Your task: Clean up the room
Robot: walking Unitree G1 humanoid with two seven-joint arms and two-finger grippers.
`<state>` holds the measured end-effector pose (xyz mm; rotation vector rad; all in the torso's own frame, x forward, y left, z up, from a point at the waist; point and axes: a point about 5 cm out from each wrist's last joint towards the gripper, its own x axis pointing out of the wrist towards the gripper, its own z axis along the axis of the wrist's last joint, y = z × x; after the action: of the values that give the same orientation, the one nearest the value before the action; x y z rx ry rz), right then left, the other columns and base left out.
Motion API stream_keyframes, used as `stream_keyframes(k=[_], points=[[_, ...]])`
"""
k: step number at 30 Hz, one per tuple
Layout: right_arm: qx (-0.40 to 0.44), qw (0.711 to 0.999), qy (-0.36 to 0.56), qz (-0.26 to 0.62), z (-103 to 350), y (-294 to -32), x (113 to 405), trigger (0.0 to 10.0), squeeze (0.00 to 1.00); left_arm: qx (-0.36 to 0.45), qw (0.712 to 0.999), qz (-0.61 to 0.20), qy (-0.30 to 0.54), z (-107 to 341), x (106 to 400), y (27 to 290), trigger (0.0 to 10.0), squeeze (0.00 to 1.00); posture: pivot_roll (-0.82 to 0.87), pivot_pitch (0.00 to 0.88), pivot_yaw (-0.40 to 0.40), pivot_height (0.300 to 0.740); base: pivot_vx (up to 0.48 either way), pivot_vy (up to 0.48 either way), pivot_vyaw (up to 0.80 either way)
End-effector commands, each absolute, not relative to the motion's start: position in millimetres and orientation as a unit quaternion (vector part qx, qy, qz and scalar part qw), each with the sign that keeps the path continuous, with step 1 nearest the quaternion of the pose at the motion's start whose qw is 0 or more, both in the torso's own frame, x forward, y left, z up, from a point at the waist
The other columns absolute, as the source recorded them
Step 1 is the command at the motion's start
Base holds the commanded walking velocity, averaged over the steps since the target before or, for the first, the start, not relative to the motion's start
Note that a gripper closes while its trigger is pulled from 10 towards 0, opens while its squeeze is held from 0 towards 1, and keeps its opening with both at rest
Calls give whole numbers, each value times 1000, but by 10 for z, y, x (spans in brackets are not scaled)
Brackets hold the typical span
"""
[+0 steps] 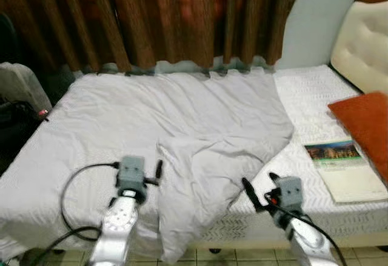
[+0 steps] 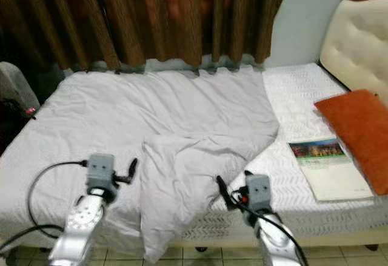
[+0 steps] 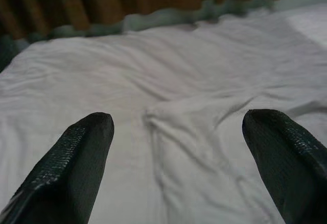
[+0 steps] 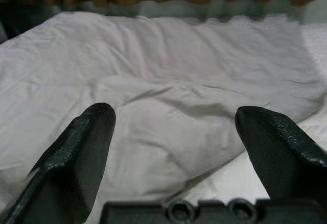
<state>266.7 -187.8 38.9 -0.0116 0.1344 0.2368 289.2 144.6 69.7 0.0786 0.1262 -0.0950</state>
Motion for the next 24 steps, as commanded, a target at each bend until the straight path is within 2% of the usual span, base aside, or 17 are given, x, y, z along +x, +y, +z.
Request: stream_keyframes(k=[1,24], points=[[-4,990,56,131,448,-1789,2721,10000,0,48,996,-25,66,692,2892,1586,10000,0,7,0,30,740,442,0,0],[-5,989,59,135,452,-1773,2740,10000,0,42,997,-13,65,711,2933,1590,10000,0,6,0,29,740,460,0,0]])
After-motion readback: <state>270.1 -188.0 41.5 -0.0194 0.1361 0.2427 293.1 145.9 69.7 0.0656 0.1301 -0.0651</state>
